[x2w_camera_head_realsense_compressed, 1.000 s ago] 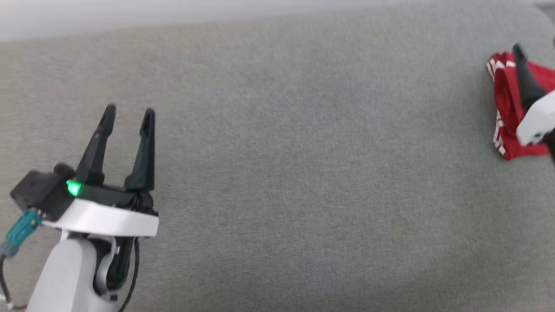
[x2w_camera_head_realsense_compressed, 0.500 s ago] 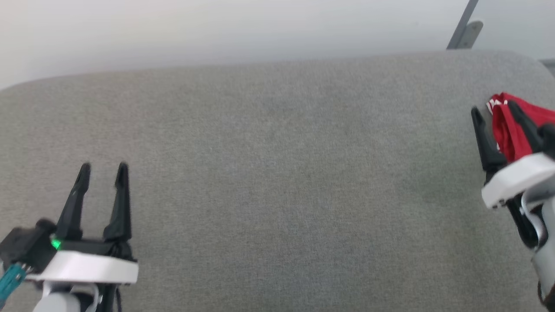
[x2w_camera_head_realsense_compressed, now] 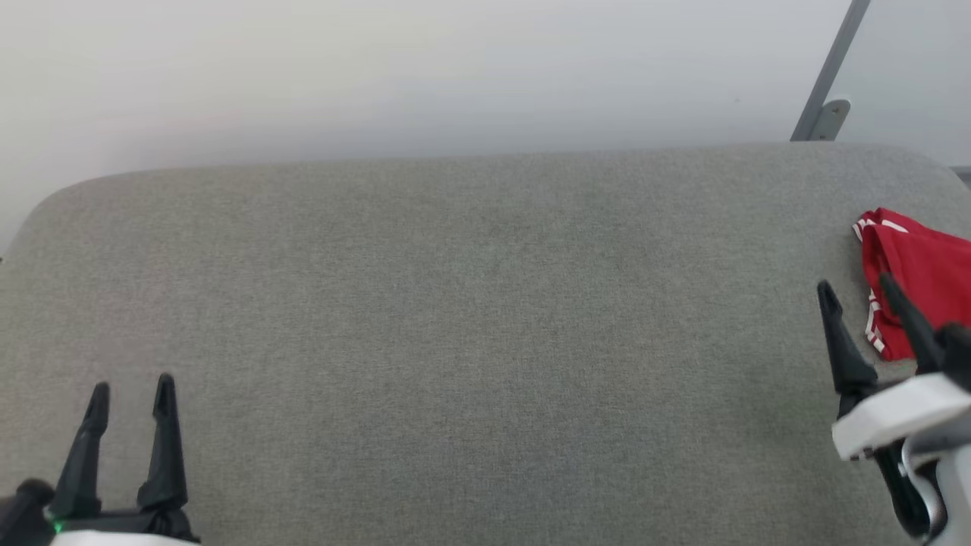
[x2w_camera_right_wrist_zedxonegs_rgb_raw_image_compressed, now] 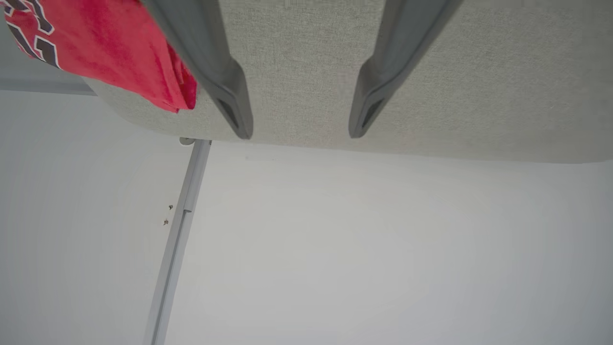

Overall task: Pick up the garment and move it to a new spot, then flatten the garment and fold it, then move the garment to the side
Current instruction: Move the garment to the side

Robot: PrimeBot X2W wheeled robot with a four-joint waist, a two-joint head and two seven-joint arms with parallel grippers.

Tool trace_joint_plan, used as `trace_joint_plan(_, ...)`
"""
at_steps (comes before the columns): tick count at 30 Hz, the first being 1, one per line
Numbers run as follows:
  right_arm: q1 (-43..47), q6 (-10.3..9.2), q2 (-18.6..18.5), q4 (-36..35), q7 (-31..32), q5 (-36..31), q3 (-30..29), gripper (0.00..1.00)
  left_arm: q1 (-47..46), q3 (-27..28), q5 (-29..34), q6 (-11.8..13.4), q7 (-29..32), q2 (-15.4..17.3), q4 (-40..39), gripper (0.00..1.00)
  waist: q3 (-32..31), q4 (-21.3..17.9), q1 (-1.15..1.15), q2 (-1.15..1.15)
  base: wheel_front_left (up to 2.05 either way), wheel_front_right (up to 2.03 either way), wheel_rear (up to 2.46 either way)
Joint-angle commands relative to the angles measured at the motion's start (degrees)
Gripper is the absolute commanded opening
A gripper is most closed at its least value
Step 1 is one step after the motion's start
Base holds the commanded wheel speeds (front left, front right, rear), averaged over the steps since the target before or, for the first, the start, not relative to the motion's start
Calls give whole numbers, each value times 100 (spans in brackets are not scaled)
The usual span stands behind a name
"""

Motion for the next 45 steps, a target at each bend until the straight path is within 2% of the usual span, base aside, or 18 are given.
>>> trace_joint_plan(1, 139, -5, 57, -70, 19, -7, -59, 100, 100, 55, -27, -8, -25, -7, -26, 100, -34, 27, 0, 0, 0, 0, 0)
trace_joint_plan(9, 849, -5, 283, -504, -8, -38, -449, 100, 446, 202, -84, -8, -26, -27, -70, 100, -124, 93, 0, 0, 0, 0, 0)
trace_joint_plan(19, 1345, -5, 553, -874, -106, -56, -646, 100, 663, 211, -26, -8, -26, -48, 142, 100, -144, 87, 0, 0, 0, 0, 0)
trace_joint_plan(35, 1653, -5, 847, -1225, -189, -213, -661, 100, 413, -132, 79, -8, -26, -18, 353, 100, -103, 155, 0, 0, 0, 0, 0)
trace_joint_plan(45, 1674, -5, 878, -1300, -209, -284, -627, 100, 227, -298, 95, -8, -26, 6, 436, 100, -84, 168, 0, 0, 0, 0, 0)
